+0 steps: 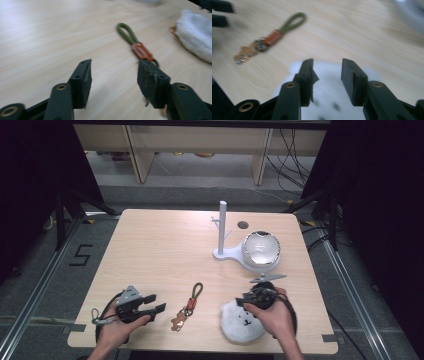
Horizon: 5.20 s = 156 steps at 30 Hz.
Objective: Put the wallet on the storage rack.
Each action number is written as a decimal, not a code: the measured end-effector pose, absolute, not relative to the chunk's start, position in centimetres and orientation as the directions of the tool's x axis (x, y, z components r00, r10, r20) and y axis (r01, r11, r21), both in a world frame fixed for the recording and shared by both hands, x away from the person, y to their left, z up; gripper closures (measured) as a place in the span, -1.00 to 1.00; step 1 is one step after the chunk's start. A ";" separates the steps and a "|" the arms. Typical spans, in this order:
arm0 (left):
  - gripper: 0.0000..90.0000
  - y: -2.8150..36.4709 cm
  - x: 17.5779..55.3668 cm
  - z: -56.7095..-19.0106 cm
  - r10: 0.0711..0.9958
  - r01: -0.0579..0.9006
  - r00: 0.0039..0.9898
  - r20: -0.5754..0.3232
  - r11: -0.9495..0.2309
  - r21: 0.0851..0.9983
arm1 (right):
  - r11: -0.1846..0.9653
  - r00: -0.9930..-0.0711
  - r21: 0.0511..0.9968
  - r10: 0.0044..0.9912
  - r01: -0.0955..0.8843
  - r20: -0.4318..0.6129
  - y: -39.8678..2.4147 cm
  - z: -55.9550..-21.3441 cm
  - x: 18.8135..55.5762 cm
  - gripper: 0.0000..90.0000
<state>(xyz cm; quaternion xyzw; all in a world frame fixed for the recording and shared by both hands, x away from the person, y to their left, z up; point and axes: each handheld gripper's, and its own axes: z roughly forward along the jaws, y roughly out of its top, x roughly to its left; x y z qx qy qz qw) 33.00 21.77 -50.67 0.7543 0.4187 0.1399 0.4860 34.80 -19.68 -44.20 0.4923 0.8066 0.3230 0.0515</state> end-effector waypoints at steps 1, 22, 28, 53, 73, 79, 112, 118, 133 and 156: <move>-0.11 22.2 32.9 -50.7 0.782 0.488 0.595 -0.184 -0.170 0.856 | 0.295 -0.494 0.568 0.838 0.768 0.233 -20.7 -44.1 34.6 0.34; -0.24 23.0 32.7 -51.5 0.815 0.402 0.570 -0.101 -0.169 0.900 | 0.393 -0.493 0.368 0.838 0.843 0.234 -24.9 -45.2 35.6 -0.05; -0.24 23.2 32.8 -51.6 0.821 0.418 0.561 -0.107 -0.168 0.893 | 0.439 -0.520 0.313 0.815 0.842 0.256 -24.6 -46.2 36.4 -0.11; -0.24 22.9 32.7 -52.1 0.815 0.413 0.572 -0.098 -0.183 0.892 | 0.468 -0.538 0.296 0.811 0.833 0.229 -23.4 -46.9 36.4 0.77; -0.24 22.8 32.8 -52.2 0.809 0.407 0.578 -0.105 -0.175 0.896 | 0.418 -0.552 0.457 0.807 0.785 0.211 -24.3 -41.9 34.2 0.81; -0.24 22.8 32.8 -52.2 0.814 0.411 0.572 -0.103 -0.176 0.895 | 0.395 -0.550 0.514 0.813 0.761 0.189 -24.8 -40.7 34.2 0.81; -0.24 22.9 32.7 -52.2 0.822 0.408 0.561 -0.103 -0.166 0.898 | 0.317 -0.522 0.659 0.842 0.682 0.136 -26.2 -37.2 35.0 0.81; -0.24 22.8 32.7 -52.3 0.823 0.415 0.555 -0.119 -0.150 0.897 | 0.282 -0.504 0.671 0.849 0.685 0.159 -26.5 -37.1 35.0 0.81; -0.24 22.9 32.8 -52.2 0.820 0.399 0.563 -0.105 -0.158 0.903 | 0.232 -0.482 0.730 0.863 0.642 0.150 -26.9 -37.0 35.4 0.81; -0.24 22.8 32.8 -52.3 0.821 0.399 0.563 -0.100 -0.164 0.902 | 0.181 -0.458 0.806 0.881 0.564 0.122 -27.6 -36.9 36.0 0.80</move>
